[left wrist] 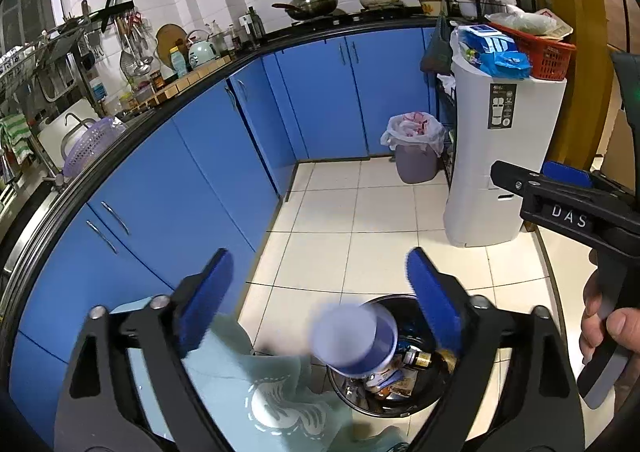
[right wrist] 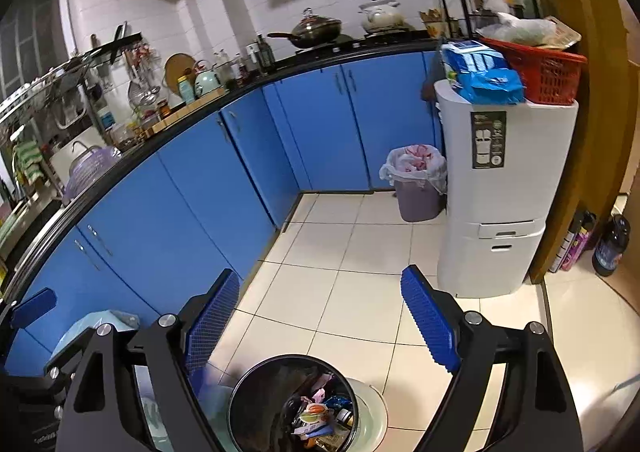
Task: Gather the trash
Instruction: 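Open both grippers over the bin to drop cup and carton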
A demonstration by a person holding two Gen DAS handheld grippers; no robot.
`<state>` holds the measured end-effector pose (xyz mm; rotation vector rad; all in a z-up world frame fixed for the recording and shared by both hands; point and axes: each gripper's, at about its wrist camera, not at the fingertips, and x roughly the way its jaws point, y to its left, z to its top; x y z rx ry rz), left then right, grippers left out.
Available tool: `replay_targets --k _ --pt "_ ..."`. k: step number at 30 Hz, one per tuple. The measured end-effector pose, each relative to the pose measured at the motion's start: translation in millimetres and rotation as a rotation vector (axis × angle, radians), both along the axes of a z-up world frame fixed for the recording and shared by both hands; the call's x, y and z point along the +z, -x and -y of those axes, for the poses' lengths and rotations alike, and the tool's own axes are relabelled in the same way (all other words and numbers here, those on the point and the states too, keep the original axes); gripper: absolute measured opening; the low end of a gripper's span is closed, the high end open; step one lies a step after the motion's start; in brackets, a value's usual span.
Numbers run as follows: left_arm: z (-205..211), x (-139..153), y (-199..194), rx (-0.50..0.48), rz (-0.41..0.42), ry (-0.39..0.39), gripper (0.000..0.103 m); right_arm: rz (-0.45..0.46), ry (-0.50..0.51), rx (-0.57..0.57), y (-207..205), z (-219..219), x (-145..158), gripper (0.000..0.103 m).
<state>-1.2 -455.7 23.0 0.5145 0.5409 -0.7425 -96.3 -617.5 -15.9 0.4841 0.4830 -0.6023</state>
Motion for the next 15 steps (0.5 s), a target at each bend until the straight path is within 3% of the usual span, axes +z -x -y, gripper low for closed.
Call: replay_targets --k 7,15 --pt "4.4 -1.8 -2.6 0.009 -0.021 -0.003 0.099 0.01 -0.01 -0.01 4.6 7.5 -0.1 0.081" --pt "2.3 -2.8 -5.7 0.02 -0.047 -0.006 0.099 0.018 -0.022 0.0 2.1 6.4 0.7 0.081"
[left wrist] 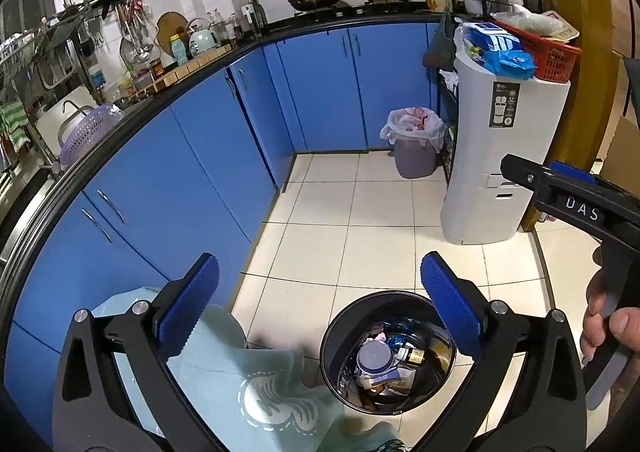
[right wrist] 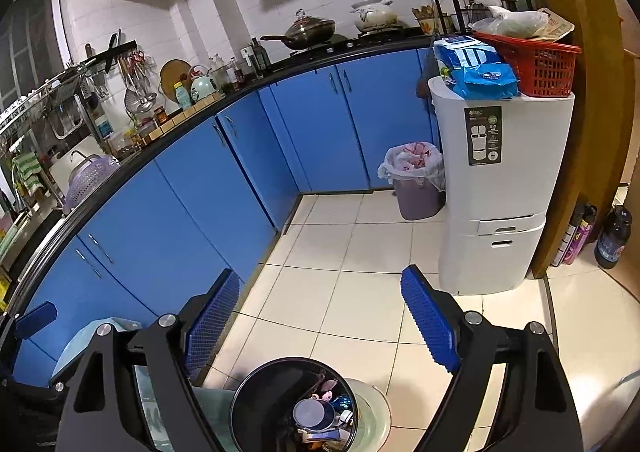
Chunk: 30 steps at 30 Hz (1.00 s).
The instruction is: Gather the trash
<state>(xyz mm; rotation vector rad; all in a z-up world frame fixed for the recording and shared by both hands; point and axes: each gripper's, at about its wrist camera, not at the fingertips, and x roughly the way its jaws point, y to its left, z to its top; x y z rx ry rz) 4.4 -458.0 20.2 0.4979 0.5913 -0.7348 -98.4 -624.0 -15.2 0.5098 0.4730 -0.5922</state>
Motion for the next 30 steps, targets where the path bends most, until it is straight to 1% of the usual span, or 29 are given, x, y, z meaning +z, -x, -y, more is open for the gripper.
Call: replay_targets --k 14,30 --pt "-7.2 0.5 -4.8 0.012 -0.017 0.005 0.099 0.006 -0.003 0.009 -1.9 -4.3 2.9 0.081" --pt "-7.4 0.5 -4.6 0.012 -0.017 0.007 0.099 0.004 -0.009 0.015 -4.1 -9.4 1.5 0.081"
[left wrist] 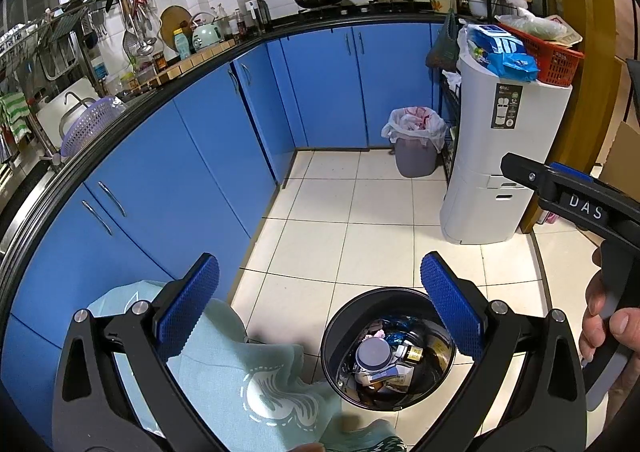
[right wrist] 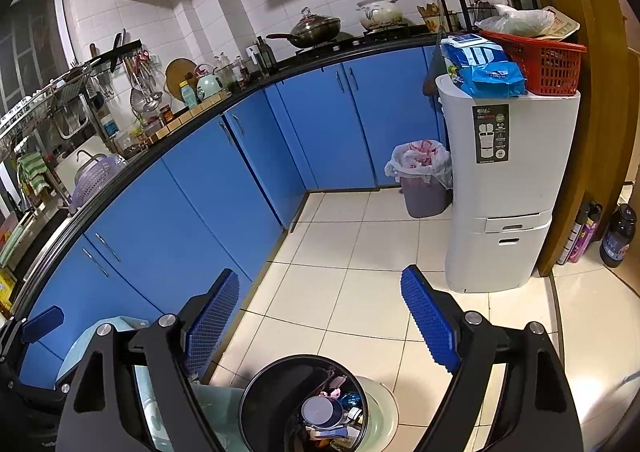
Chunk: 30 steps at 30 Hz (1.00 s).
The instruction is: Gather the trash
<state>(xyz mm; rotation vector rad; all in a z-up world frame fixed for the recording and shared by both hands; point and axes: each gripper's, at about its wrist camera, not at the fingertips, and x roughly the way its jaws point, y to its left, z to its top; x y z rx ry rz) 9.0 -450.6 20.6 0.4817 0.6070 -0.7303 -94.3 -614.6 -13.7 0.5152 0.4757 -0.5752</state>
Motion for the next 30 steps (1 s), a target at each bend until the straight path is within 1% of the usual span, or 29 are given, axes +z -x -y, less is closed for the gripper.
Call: replay_targets --k 30 --pt "-0.5 0.4 1.3 0.002 0.002 -0.002 0.099 0.004 -0.012 0.001 0.3 -4.2 -3.4 0.081"
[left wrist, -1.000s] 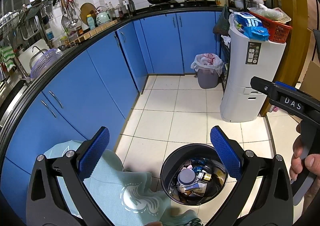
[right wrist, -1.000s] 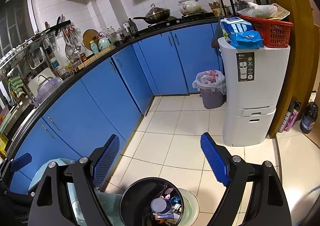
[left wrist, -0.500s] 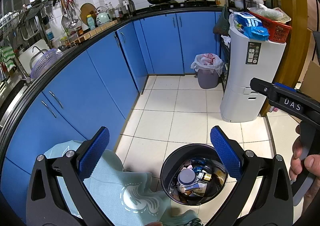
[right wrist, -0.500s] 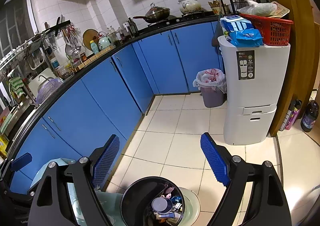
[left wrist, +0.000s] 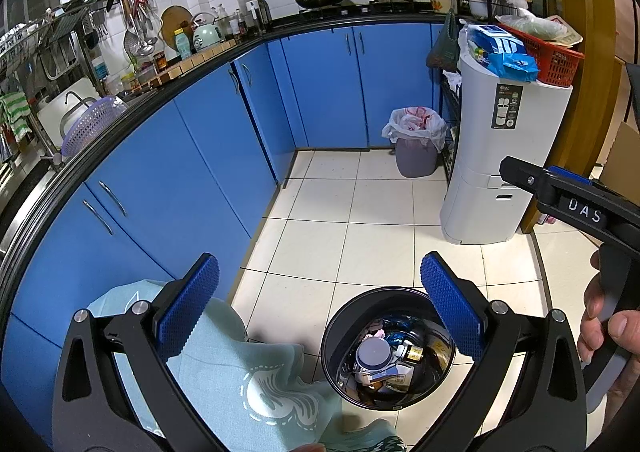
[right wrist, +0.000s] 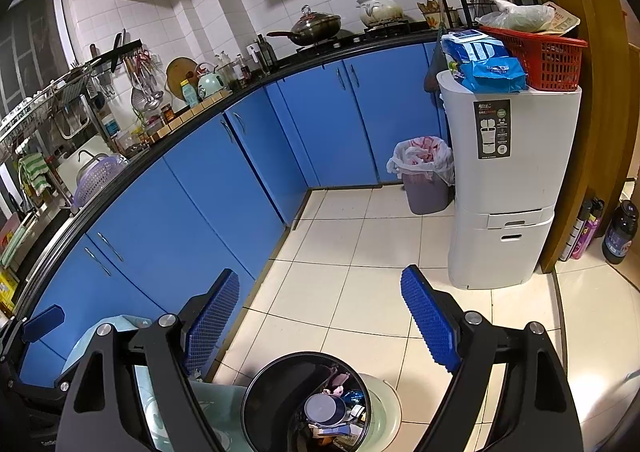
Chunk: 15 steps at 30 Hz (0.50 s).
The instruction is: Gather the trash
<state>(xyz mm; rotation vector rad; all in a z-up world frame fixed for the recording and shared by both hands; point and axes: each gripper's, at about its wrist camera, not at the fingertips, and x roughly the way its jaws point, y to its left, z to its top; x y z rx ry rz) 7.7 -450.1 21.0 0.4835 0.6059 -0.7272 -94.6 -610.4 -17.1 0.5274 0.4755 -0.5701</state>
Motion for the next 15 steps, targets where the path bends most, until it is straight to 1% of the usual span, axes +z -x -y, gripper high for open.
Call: replay_targets --k 15 --pt "-1.7 -1.4 1.5 0.0 -0.013 0.001 0.099 0.002 -0.004 0.0 -0.7 -1.0 1.7 0.081"
